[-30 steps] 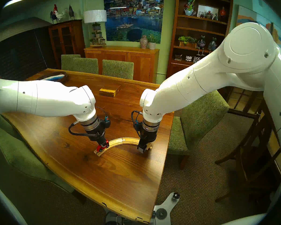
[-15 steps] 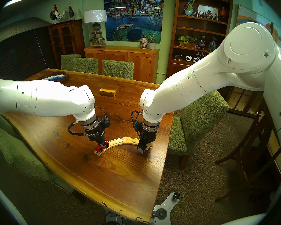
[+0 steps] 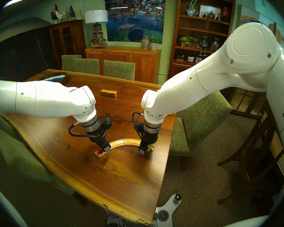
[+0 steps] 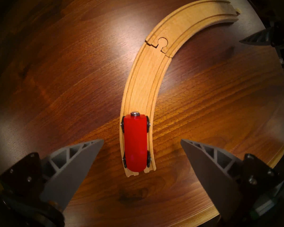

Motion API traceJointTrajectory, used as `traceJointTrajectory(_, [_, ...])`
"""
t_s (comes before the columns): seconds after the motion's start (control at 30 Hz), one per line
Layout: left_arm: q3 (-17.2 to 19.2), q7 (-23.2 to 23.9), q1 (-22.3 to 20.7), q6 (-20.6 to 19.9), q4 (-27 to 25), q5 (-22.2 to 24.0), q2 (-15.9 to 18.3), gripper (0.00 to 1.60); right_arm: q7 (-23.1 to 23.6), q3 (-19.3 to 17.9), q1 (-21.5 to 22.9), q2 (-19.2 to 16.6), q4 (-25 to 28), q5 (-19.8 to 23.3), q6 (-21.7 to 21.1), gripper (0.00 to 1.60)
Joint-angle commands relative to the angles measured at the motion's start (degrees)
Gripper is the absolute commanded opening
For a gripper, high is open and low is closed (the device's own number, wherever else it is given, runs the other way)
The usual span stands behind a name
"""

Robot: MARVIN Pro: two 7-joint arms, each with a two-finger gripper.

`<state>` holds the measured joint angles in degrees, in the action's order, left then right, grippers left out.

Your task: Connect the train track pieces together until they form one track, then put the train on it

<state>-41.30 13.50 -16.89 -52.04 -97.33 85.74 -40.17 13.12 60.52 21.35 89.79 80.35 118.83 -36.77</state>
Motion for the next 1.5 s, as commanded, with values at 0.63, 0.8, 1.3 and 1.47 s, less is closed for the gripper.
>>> traceJointTrajectory(0.63, [-0.5,2.0,-9.0,-3.0,-8.8,-5.2,12.7,1.60,-0.3,-0.7,2.4,-0.2,0.5,0.1,-0.3,1.60])
traceJointTrajectory(0.8, [-1.3,2.7,-8.8,-3.0,-9.4,-6.3,13.2,1.60,-0.5,-0.8,2.6,-0.2,0.6,0.1,-0.5,1.60])
traceJointTrajectory(1.3, [-1.6,2.8,-7.0,-3.0,-8.4,-6.5,11.8,0.00,-0.4,-1.0,3.8,-1.2,2.0,-0.6,0.1,1.60])
traceJointTrajectory(1.47, [-1.6,2.9,-6.8,-3.0,-8.0,-6.5,11.6,0.00,-1.0,-1.2,5.6,-1.4,3.4,-0.4,-0.5,1.60])
